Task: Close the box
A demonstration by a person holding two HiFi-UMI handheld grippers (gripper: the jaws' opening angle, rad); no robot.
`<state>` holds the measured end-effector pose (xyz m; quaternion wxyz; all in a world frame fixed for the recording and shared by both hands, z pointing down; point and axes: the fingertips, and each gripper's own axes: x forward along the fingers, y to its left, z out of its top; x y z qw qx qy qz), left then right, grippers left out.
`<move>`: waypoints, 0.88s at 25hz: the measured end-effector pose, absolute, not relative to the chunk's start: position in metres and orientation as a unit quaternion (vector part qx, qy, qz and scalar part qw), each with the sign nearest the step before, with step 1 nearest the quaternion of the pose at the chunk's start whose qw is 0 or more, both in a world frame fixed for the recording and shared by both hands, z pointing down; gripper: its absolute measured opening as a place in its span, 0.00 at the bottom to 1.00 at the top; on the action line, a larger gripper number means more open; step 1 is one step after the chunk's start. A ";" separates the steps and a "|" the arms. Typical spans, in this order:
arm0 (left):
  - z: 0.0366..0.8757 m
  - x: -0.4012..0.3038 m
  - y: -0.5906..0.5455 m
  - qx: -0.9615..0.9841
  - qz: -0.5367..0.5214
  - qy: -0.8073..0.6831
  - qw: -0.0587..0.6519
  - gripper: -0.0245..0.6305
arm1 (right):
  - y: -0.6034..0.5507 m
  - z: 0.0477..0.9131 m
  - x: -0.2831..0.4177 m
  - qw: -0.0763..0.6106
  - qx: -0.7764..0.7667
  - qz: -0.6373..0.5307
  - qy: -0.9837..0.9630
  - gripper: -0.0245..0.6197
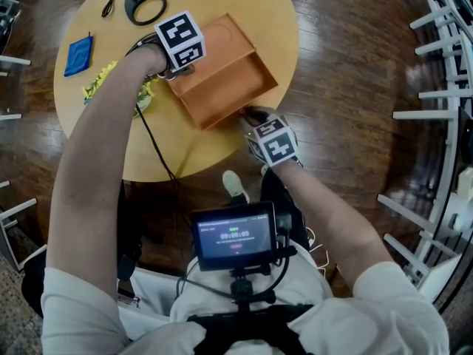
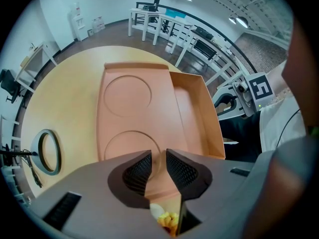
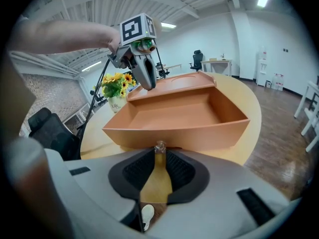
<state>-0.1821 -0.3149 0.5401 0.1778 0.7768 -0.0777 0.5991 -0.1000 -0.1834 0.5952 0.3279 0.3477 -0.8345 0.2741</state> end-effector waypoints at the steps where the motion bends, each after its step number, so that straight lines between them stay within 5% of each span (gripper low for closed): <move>1: 0.540 -0.182 -0.315 0.777 0.599 -0.078 0.177 0.19 | -0.186 0.594 -0.102 0.326 0.347 0.275 -0.835 0.15; 22: 0.538 -0.179 -0.313 0.780 0.600 -0.067 0.166 0.19 | -0.249 0.587 -0.136 0.328 0.331 0.249 -0.849 0.15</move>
